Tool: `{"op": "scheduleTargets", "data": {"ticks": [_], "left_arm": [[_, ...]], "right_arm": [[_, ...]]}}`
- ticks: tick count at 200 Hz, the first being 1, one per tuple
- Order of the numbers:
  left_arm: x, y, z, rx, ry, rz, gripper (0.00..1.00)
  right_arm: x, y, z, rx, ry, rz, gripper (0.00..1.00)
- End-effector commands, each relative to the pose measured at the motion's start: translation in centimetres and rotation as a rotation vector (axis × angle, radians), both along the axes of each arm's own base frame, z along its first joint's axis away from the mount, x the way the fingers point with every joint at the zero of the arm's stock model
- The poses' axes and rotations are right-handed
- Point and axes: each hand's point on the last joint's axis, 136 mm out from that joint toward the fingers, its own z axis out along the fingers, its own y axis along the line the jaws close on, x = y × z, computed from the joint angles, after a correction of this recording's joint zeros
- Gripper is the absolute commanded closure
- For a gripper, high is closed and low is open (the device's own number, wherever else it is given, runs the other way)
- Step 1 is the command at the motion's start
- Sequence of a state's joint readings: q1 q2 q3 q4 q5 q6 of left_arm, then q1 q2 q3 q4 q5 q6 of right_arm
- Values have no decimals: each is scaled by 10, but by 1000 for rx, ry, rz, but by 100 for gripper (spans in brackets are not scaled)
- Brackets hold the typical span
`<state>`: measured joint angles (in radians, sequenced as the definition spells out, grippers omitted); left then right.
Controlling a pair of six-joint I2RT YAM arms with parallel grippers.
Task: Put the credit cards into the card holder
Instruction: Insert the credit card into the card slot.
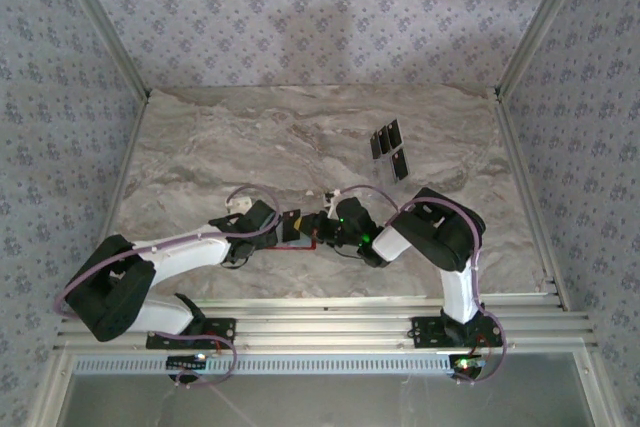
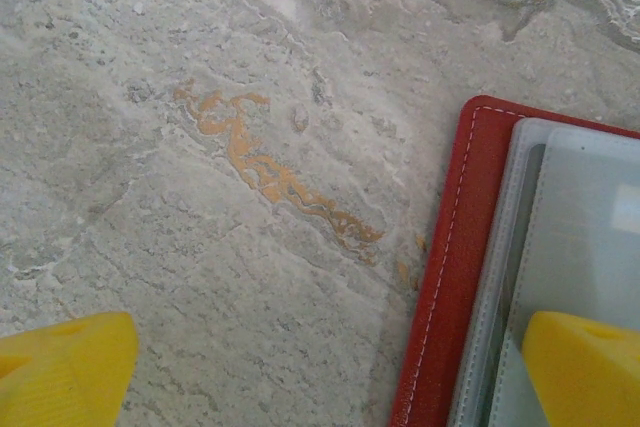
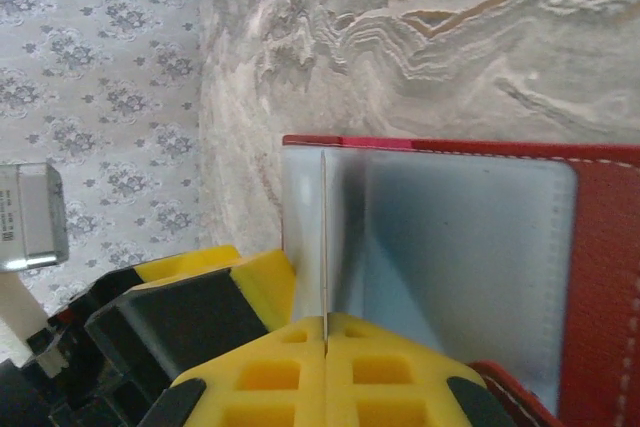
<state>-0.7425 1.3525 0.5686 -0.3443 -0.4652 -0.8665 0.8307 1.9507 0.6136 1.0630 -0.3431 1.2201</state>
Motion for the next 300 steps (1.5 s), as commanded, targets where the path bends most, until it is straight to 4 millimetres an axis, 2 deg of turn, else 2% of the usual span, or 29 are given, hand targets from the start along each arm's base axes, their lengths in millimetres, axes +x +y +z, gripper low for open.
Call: {"op": "scheduleTargets", "data": {"ticks": [1, 102, 192, 300], "left_arm": [[-25, 20, -20, 103, 120, -9, 0], [-25, 20, -20, 107, 121, -9, 0], [-25, 20, -20, 109, 122, -10, 0], [-25, 21, -20, 114, 123, -10, 0]], "right_arm": [[2, 7, 8, 40, -14, 15, 100], [-3, -3, -12, 20, 43, -17, 100], [-7, -10, -21, 23, 90, -57, 100], [-8, -5, -28, 74, 136, -66, 100]]}}
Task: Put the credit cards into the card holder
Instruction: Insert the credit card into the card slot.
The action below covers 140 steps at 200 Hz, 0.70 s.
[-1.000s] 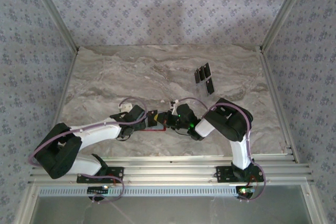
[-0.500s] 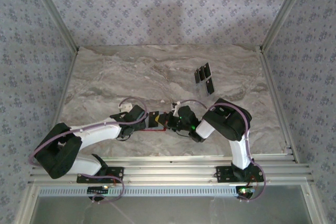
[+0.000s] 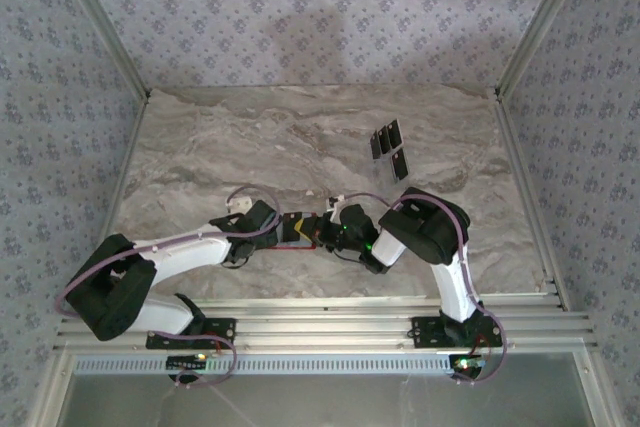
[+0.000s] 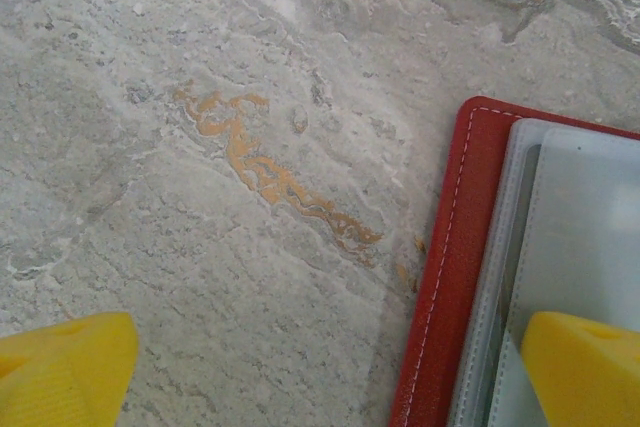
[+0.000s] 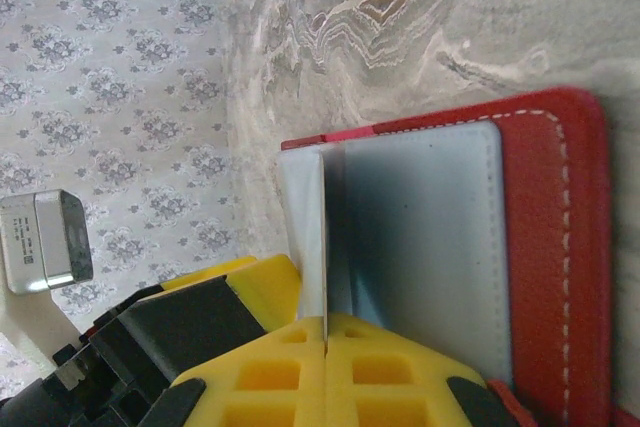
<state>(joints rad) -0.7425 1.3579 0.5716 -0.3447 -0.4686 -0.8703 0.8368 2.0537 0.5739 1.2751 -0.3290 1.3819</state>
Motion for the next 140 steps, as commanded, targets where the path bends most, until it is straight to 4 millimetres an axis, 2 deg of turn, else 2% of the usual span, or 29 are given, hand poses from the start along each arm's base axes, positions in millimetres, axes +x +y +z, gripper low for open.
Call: {"op": "scheduleTargets", "data": {"ticks": [1, 140], "left_arm": [[-26, 21, -20, 112, 124, -14, 0], [-26, 21, -20, 113, 125, -14, 0]], "right_arm": [[-6, -3, -18, -32, 45, -7, 100], [-16, -15, -29, -62, 90, -42, 100]]}}
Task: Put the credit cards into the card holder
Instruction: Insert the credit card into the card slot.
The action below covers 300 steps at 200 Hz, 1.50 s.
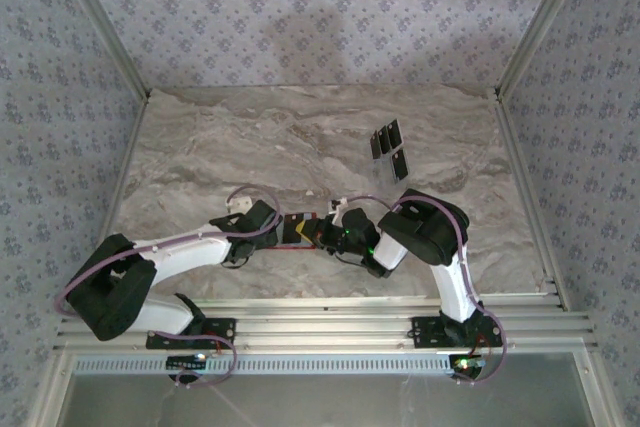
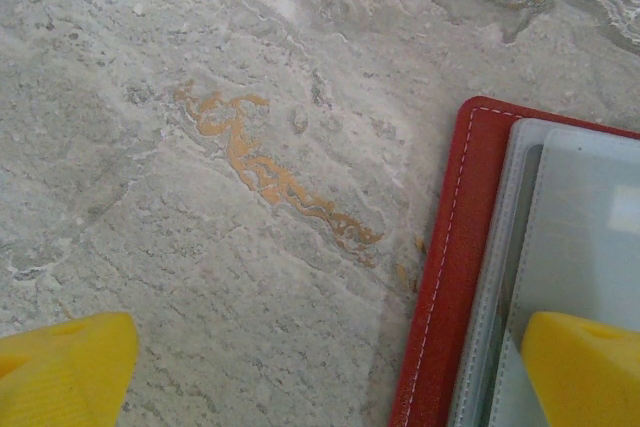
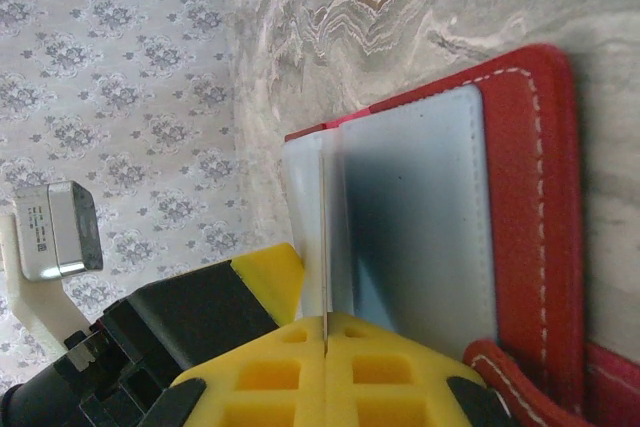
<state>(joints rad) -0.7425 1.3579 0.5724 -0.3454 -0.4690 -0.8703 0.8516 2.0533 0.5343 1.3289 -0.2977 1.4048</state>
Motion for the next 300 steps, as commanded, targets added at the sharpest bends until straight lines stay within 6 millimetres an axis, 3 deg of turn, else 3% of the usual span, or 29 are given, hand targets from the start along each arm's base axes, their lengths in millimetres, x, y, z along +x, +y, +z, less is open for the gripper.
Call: {"op": "scheduleTargets", "data": {"ticks": [1, 187, 255, 300], "left_arm": [[-26, 21, -20, 112, 125, -14, 0], [-26, 21, -20, 115, 121, -15, 0], [-25, 21, -19, 117, 120, -15, 0], [-26, 21, -19, 118, 121, -17, 0]], "right_arm": [[-10, -10, -29, -75, 87, -21, 100], [-14, -1, -44, -97, 185, -4, 100], [-22, -18, -50, -155, 224, -41, 100], [-25, -14, -51, -157, 238, -24, 100]]}}
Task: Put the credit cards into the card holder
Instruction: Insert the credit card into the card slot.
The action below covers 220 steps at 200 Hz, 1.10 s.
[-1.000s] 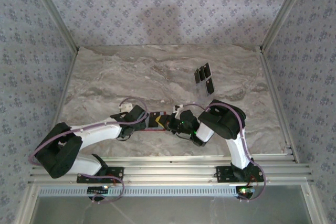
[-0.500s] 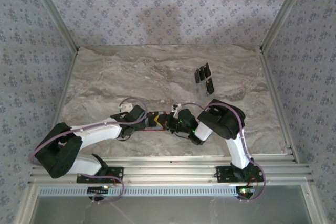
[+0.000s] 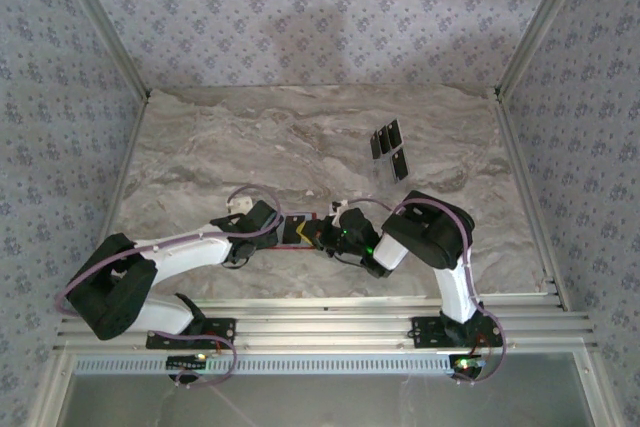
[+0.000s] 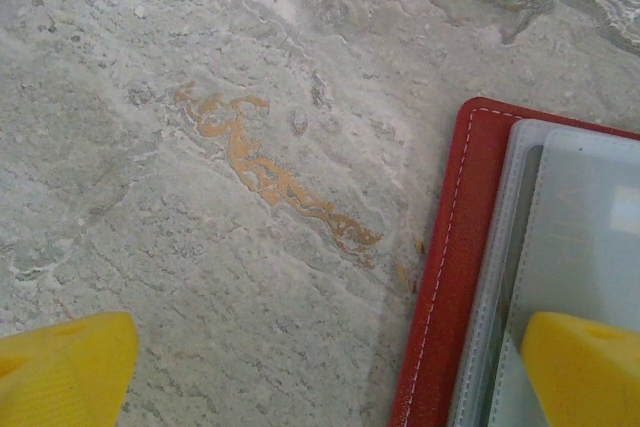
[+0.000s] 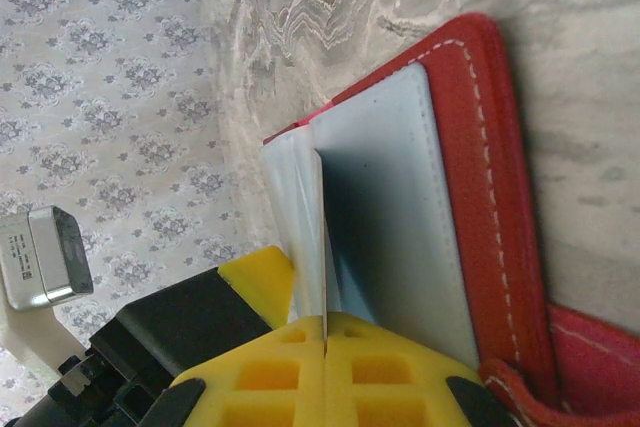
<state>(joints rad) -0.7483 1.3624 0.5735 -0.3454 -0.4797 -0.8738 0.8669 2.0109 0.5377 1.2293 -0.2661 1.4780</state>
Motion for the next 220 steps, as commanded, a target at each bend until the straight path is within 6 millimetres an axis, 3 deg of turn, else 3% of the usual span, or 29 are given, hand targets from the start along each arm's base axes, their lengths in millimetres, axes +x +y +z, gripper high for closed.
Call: {"op": "scheduleTargets", "data": {"ticks": [1, 220], "left_arm": [[-26, 21, -19, 109, 125, -17, 0], [-26, 20, -19, 108, 125, -16, 0]], "right_arm": [[-22, -14, -48, -136, 148, 16, 100], [-19, 12, -41, -159, 179, 166, 100]]}}
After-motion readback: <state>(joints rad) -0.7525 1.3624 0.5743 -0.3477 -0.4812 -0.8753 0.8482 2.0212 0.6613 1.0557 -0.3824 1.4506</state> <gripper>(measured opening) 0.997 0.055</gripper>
